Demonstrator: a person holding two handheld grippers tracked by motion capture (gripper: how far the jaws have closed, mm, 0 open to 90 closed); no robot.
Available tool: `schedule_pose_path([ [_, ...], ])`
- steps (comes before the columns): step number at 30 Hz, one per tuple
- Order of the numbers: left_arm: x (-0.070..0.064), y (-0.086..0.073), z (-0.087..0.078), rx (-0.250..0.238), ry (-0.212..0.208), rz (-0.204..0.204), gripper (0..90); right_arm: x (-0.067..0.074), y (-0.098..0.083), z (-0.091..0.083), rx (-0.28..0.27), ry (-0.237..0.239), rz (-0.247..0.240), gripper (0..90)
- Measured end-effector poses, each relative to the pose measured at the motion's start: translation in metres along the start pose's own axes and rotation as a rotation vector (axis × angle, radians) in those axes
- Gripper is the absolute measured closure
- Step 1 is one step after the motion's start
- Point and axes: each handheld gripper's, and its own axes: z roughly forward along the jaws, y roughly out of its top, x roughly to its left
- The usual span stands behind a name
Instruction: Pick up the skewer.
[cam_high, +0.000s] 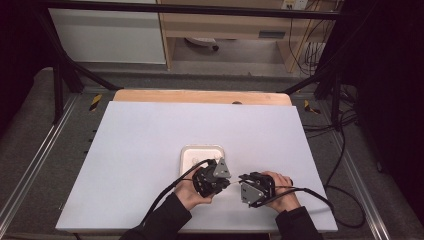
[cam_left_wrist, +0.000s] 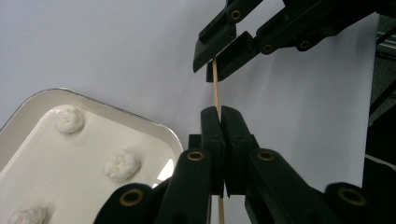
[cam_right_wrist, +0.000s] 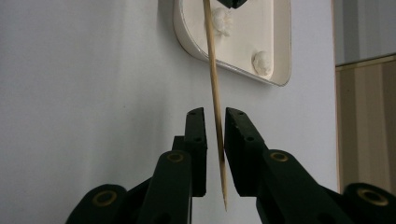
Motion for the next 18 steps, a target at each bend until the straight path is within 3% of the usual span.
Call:
schedule_pose_path([
  [18, 0.0042, -0.0012, 0.0003, 0.008, -0.002, -0.002, 88.6, -0.0009, 0.0034, -0.0038, 0.003, 0.003, -0.063, 88.8],
])
